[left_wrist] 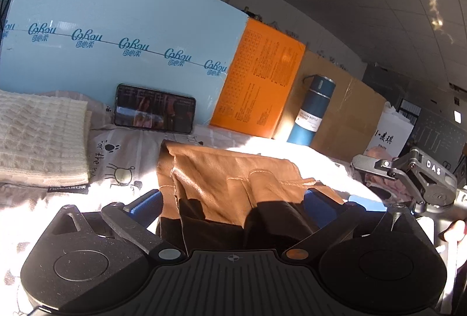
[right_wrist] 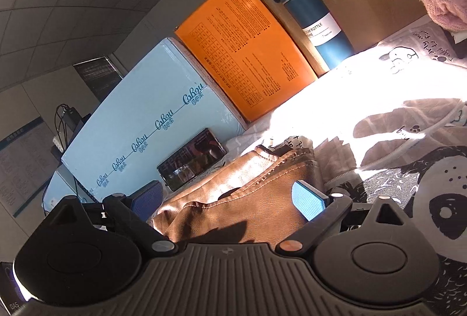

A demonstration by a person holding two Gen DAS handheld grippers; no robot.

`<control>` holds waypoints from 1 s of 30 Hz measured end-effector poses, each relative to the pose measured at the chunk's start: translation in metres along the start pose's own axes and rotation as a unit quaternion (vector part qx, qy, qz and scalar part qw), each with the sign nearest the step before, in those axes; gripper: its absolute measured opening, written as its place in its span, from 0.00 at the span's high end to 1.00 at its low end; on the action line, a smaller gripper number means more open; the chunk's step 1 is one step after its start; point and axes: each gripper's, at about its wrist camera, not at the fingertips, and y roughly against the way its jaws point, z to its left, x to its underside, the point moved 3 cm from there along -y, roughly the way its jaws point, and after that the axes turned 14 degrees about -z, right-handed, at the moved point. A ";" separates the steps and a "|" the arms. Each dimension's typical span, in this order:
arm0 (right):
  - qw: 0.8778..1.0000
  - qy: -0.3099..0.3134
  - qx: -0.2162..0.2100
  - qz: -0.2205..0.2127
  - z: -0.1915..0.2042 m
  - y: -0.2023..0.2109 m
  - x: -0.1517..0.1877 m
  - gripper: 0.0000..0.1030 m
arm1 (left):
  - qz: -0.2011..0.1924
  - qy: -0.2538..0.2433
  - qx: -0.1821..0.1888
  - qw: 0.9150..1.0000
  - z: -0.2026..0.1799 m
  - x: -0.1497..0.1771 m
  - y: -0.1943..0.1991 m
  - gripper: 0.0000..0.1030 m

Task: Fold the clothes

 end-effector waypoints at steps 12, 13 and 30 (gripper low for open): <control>0.994 -0.067 0.063 0.054 -0.033 -0.012 0.003 0.05 | 0.089 -0.054 -0.075 0.992 0.008 0.014 -0.016 0.00; 0.994 -0.068 0.063 0.054 -0.033 -0.012 0.003 0.06 | 0.083 -0.028 -0.069 0.994 0.012 0.011 -0.013 0.00; 0.990 -0.066 0.049 0.112 -0.036 -0.030 0.007 0.02 | 0.132 0.210 0.008 0.969 0.046 0.012 -0.026 0.00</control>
